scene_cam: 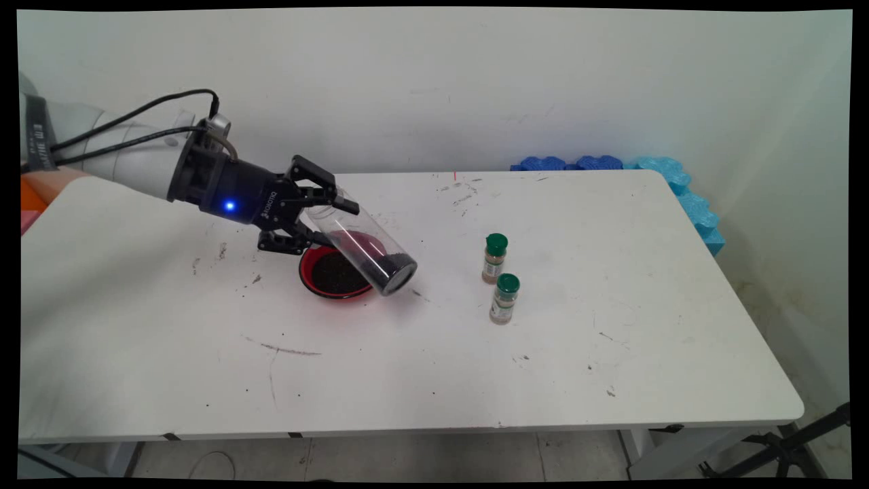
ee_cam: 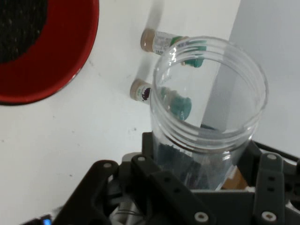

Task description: Pour the black seasoning powder in the red bowl

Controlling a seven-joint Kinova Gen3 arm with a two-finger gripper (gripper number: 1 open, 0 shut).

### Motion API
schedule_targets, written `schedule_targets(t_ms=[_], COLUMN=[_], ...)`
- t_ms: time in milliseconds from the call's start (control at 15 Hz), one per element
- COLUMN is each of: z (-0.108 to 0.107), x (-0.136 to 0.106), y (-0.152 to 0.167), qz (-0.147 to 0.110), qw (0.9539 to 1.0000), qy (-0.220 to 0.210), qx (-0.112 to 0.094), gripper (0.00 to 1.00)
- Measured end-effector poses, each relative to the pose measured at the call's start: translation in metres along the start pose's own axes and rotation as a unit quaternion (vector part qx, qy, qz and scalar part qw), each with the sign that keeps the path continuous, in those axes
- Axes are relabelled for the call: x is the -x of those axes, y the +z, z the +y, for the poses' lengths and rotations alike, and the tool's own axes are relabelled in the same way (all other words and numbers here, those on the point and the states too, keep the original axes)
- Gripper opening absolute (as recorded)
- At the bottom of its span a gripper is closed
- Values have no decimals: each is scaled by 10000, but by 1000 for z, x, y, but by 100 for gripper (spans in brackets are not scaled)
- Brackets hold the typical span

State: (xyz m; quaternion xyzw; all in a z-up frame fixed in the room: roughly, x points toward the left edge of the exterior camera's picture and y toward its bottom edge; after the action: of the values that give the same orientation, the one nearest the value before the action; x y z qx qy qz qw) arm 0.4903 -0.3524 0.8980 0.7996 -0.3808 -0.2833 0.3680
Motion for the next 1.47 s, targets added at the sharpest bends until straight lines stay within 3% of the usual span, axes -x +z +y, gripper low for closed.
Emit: schedule_targets(t_ms=[333, 600, 933, 1467], z=[-4, -5, -5, -6], x=[1, 1, 1, 3], y=[2, 2, 4, 5], qz=[-44, -75, -129, -197], qw=[9966, 9875, 9682, 9390], qy=[-810, -1545, -2437, -3339], qx=[149, 305, 545, 795], gripper=[0, 0, 0, 0])
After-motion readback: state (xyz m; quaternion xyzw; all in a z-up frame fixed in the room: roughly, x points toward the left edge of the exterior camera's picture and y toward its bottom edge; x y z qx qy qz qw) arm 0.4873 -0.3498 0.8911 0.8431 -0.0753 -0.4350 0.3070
